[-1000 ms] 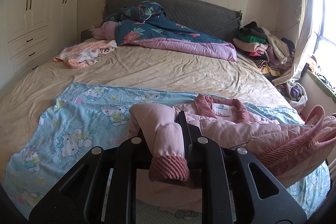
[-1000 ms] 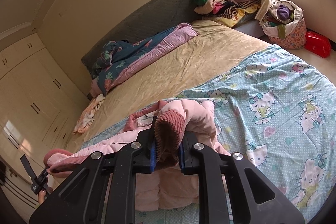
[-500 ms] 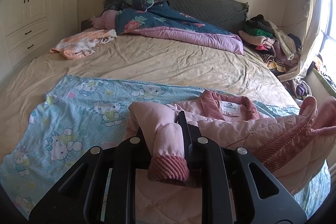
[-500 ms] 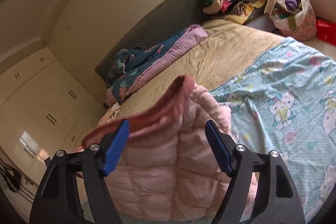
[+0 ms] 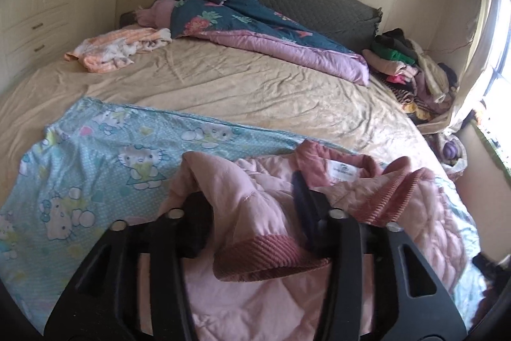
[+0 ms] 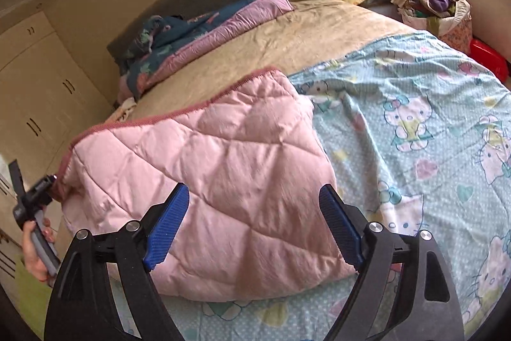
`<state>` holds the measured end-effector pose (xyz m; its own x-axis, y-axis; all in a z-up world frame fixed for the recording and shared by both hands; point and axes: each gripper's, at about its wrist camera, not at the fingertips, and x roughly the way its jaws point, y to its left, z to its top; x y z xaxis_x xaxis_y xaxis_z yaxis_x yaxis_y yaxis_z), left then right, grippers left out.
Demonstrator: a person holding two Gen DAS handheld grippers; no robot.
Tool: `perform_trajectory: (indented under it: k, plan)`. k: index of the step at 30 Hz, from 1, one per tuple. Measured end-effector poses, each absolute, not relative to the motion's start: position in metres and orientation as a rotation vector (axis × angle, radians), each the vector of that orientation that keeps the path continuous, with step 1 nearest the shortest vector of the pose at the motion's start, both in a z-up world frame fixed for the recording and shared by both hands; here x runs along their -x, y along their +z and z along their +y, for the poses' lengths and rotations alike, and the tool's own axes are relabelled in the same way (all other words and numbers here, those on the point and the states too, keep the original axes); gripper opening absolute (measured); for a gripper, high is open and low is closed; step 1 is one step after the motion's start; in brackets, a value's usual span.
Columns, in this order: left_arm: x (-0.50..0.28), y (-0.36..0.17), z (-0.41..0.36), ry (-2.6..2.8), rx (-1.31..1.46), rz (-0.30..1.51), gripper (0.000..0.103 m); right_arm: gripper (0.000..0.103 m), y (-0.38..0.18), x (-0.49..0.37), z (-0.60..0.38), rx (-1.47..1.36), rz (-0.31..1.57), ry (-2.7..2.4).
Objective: Fold large clothes
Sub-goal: 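Lay the folded hem down and open both tools, then grasp the folded jacket edge with both tools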
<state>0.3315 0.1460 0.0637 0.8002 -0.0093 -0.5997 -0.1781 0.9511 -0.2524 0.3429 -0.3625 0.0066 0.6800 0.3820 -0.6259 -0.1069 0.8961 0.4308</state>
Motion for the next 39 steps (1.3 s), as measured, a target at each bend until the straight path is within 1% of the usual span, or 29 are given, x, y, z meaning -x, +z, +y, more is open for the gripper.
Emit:
perform_trajectory:
  k: [2,5,9,14,19,26,27,28,29,30,31,32,33,35,39]
  plan:
    - [-0.325,0.072,0.146,0.086,0.309,0.602,0.090,0.083,0.004,-0.341,-0.361,-0.360,0.779,0.280]
    - [-0.313,0.085,0.143,0.093,0.245,0.547,0.090,0.083,0.004,-0.337,-0.358,-0.322,0.777,0.269]
    - [-0.299,0.081,0.151,0.114,0.209,0.551,0.091,0.086,0.009,-0.332,-0.354,-0.258,0.764,0.261]
    - [-0.285,0.036,0.172,0.142,0.175,0.639,0.091,0.087,0.009,-0.335,-0.349,-0.148,0.759,0.245]
    - [-0.274,-0.012,0.198,0.109,0.300,0.748,0.091,0.087,-0.004,-0.348,-0.345,-0.070,0.790,0.221]
    - [-0.278,-0.042,0.187,0.023,0.305,0.813,0.091,0.087,-0.025,-0.359,-0.340,-0.022,0.808,0.213]
    - [-0.281,-0.045,0.184,0.036,0.290,0.830,0.088,0.086,-0.027,-0.359,-0.340,-0.020,0.804,0.209]
    - [-0.283,-0.047,0.180,0.037,0.283,0.839,0.080,0.085,-0.029,-0.359,-0.339,-0.017,0.802,0.208]
    - [-0.283,-0.048,0.178,0.022,0.290,0.837,0.064,0.073,-0.030,-0.360,-0.337,-0.011,0.795,0.214]
    - [-0.284,-0.047,0.174,0.018,0.285,0.832,0.051,0.066,-0.031,-0.360,-0.335,0.006,0.788,0.207]
    - [-0.284,-0.045,0.166,0.024,0.249,0.824,0.043,0.050,-0.030,-0.359,-0.333,0.022,0.784,0.205]
    - [-0.284,-0.042,0.160,0.029,0.218,0.814,0.031,0.029,-0.028,-0.359,-0.329,0.025,0.779,0.231]
    - [-0.284,-0.038,0.155,0.036,0.193,0.798,0.022,0.023,-0.024,-0.357,-0.326,0.035,0.760,0.241]
    - [-0.288,-0.025,0.151,0.038,0.182,0.767,0.017,0.017,-0.007,-0.355,-0.321,0.073,0.702,0.233]
    - [-0.311,0.009,0.162,0.041,0.242,0.707,0.016,0.015,0.034,-0.366,-0.330,0.002,0.610,0.237]
